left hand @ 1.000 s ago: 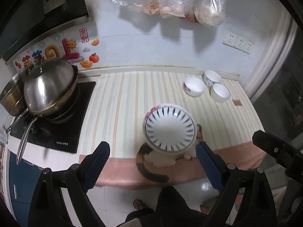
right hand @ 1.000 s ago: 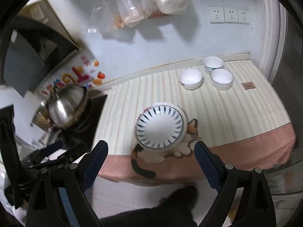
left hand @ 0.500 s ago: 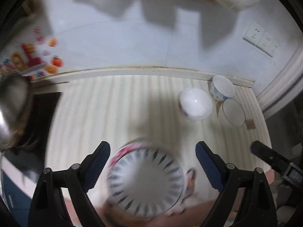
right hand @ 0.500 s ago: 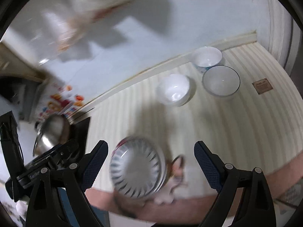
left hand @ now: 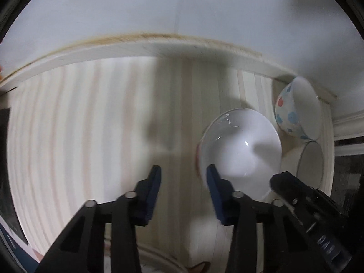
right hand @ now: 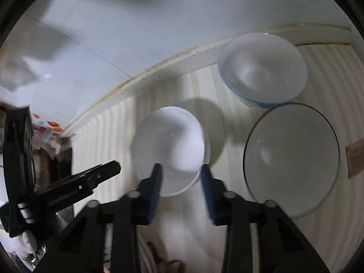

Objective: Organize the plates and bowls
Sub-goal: 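Grasp the plain white bowl with both grippers and lift it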

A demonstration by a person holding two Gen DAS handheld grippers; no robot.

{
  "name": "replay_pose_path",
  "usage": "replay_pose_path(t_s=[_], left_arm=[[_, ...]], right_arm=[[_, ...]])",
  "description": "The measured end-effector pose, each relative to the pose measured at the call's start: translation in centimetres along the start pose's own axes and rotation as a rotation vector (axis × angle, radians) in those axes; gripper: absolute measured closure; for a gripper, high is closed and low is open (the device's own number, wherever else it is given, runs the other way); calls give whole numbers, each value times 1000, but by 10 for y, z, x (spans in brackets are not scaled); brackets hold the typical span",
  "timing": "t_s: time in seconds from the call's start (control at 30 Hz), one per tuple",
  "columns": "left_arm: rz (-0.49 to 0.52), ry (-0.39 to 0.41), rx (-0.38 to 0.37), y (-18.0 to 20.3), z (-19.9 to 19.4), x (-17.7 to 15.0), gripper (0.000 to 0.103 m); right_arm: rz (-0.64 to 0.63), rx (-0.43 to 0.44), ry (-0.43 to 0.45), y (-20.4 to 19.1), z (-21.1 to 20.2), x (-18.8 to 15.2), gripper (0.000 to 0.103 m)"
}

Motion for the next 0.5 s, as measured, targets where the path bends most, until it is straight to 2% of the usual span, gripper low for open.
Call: replay_pose_path(t_s=[0.07, 0.13, 0.23, 0.5], left_arm=[[22, -36, -12, 7, 17, 5, 76], [37, -53, 0, 9, 26, 7, 86], [65, -41, 19, 14, 28, 7, 86], [78, 1, 31, 13, 9, -2, 86]], right_arm=[[-19, -39, -21, 2, 12, 1, 73], [-53, -80, -32, 3, 22, 4, 76], [-74, -105, -37, 1, 31, 8, 86], [-74, -99, -34, 0, 35, 7, 91]])
Point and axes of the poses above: each gripper's, at about its wrist camera, not at the fingertips, and z roughly the way its jaws point, y to its right, x to its top, the point moved 10 cm from there along z, roughly the way its jaws point, and after that the axes turned 5 degrees about z, right-handed, at the moved point
